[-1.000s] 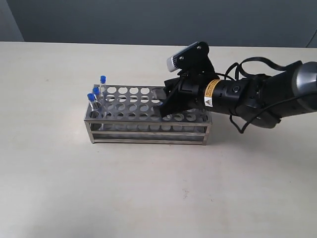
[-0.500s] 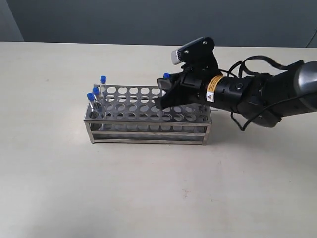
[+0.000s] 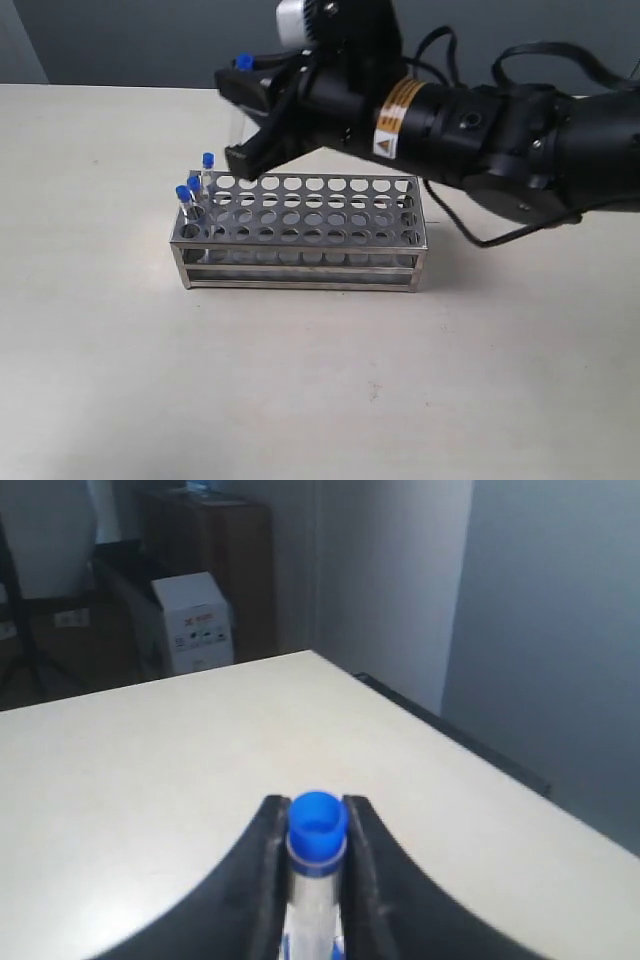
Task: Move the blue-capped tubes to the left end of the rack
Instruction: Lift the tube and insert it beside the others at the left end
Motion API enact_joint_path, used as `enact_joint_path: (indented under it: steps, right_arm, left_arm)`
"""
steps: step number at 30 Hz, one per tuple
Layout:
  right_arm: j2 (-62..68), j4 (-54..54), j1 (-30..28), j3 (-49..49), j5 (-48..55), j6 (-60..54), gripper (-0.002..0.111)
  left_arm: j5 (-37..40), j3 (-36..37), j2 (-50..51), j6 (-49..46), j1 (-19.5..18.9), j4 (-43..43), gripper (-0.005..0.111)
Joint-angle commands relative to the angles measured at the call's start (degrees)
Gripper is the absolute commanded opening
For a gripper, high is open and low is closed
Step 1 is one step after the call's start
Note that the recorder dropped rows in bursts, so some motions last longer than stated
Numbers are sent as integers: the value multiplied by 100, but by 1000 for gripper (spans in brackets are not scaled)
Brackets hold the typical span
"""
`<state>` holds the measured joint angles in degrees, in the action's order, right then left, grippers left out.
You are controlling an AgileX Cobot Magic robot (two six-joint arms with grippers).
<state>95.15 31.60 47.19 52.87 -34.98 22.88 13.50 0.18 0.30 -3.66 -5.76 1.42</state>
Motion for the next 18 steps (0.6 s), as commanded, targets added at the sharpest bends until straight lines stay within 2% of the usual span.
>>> enact_joint_path:
  steps: [1,18]
  right_arm:
    - [304,47,372,48,-31,7,0]
    - [1309,150,525,760,6,19,0]
  left_arm:
    - [-28,-18,-30,3,23,-9,1]
    - [-28,-18,-30,3,23,-9,1]
